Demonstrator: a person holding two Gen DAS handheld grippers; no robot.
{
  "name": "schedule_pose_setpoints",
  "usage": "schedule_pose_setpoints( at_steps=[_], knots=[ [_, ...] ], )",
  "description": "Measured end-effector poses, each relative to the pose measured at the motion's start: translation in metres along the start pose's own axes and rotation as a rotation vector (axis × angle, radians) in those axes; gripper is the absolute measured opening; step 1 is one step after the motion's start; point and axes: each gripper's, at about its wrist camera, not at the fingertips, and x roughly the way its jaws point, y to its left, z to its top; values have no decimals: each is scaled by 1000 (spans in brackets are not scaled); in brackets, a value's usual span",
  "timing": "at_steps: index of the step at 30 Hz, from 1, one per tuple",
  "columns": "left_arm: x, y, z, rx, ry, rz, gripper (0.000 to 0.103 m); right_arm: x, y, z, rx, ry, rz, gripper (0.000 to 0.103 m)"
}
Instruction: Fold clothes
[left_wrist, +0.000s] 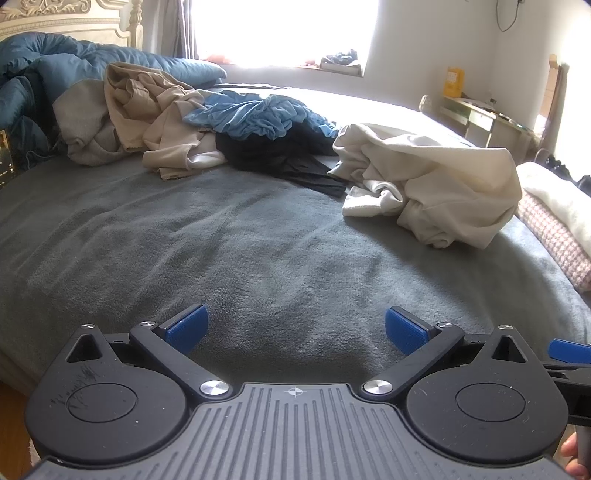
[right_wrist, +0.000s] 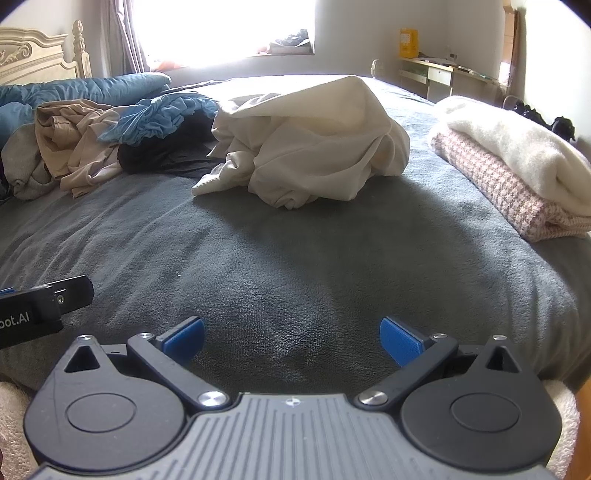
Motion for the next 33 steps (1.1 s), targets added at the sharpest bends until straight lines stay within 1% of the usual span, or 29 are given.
schedule_pose_setpoints(
  at_steps=[20, 25, 27, 30, 33],
  knots=[
    [10, 0, 0, -6, 18, 4, 103, 6, -5, 0, 4, 2, -9, 103],
    [20, -1, 1, -5, 35, -2, 103, 11, -13, -1, 3, -25, -11, 103],
    [25, -1, 2, -6, 43, -16, 103, 14, -17, -1, 2, -39, -5, 103],
    [33, 1, 6, -32, 63, -45, 103, 20, -24, -2, -8, -65, -4, 103],
    [44, 2, 10, -56, 79, -56, 103, 25, -32, -2, -17, -92, -18, 103]
  ],
)
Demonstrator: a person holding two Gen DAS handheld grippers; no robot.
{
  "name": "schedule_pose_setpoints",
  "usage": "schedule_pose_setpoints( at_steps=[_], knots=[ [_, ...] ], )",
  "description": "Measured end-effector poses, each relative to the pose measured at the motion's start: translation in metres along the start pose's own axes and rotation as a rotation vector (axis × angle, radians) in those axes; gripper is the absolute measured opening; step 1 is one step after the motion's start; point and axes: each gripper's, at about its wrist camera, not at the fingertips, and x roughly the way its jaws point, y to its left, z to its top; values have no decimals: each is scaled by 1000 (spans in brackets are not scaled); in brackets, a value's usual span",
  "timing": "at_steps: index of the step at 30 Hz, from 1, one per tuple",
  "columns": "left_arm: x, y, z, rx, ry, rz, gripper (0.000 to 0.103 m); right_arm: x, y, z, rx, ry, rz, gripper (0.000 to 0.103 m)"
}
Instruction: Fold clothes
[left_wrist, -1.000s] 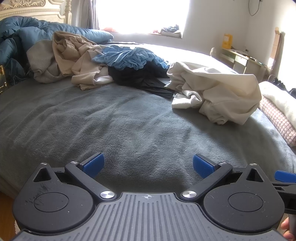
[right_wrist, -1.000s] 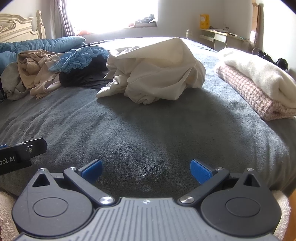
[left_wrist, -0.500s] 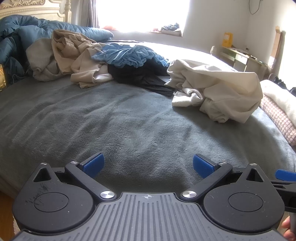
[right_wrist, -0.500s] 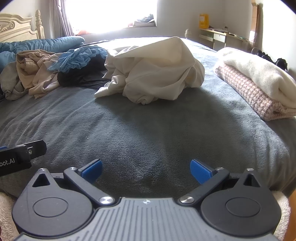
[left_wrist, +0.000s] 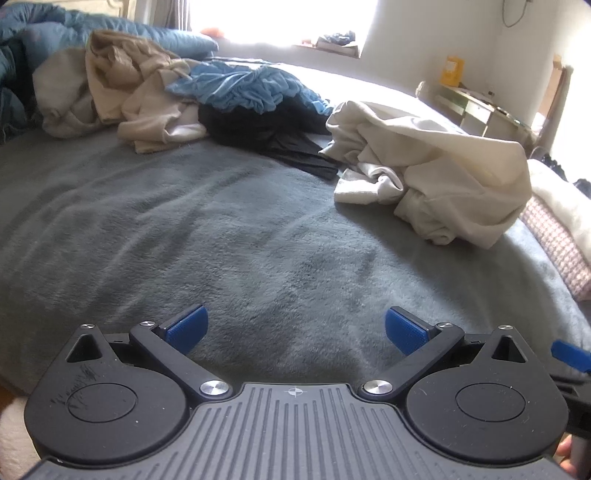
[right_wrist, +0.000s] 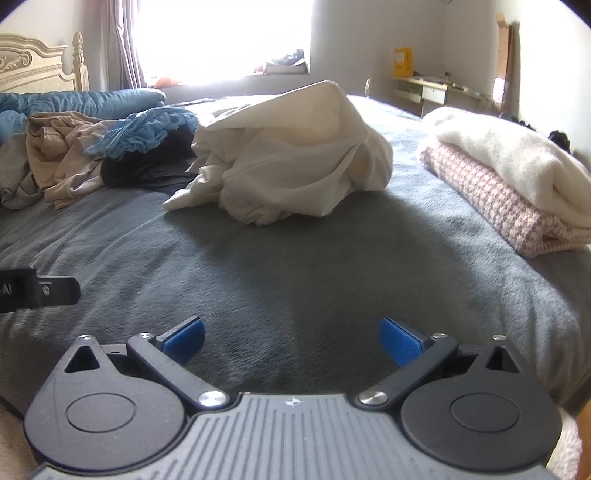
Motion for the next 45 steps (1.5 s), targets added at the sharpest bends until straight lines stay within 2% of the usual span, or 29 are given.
schedule_pose_setpoints(
  at_steps=[7, 15, 19, 24, 27, 29, 30, 31, 33, 34, 35, 36, 37, 38, 39, 42, 45],
  knots=[
    [25, -1, 11, 1, 6, -4, 103, 14, -27, 3, 29, -77, -11, 103],
    [61, -7, 31, 6, 0, -37, 103, 26, -48, 22, -6, -229, 14, 103],
    [78, -14, 43, 37, -39, -28, 103, 31, -45, 52, -88, -325, 54, 103],
    [102, -27, 64, 103, -132, -27, 103, 38, -24, 101, -268, -516, 109, 103],
    [120, -37, 77, 156, -171, -39, 100, 62, -9, 130, -336, -504, 158, 103],
    [131, -44, 83, 195, -187, -45, 98, 84, 0, 141, -370, -455, 198, 102],
    [136, -47, 85, 214, -194, -48, 94, 95, 3, 141, -391, -426, 188, 102],
    [140, -51, 88, 233, -199, -51, 83, 106, 6, 142, -411, -397, 178, 98],
    [146, -59, 90, 261, -196, -67, 71, 128, 12, 143, -451, -338, 158, 87],
    [148, -61, 91, 270, -194, -76, 59, 139, 15, 143, -471, -309, 148, 68],
    [149, -64, 91, 277, -192, -86, 54, 148, 16, 143, -485, -284, 137, 50],
    [149, -66, 90, 281, -190, -94, 50, 146, 12, 142, -473, -275, 130, 40],
    [148, -67, 89, 284, -189, -102, 44, 139, 4, 141, -438, -273, 152, 21],
    [146, -67, 87, 286, -190, -107, 42, 132, -4, 139, -403, -271, 173, 12],
    [143, -67, 85, 286, -188, -114, 41, 123, -11, 137, -370, -271, 195, 8],
    [129, -58, 78, 259, -172, -148, 41, 87, -27, 124, -317, -278, 270, 7],
    [104, -44, 72, 218, -163, -182, 41, 55, -34, 103, -285, -263, 387, 7]
  ],
)
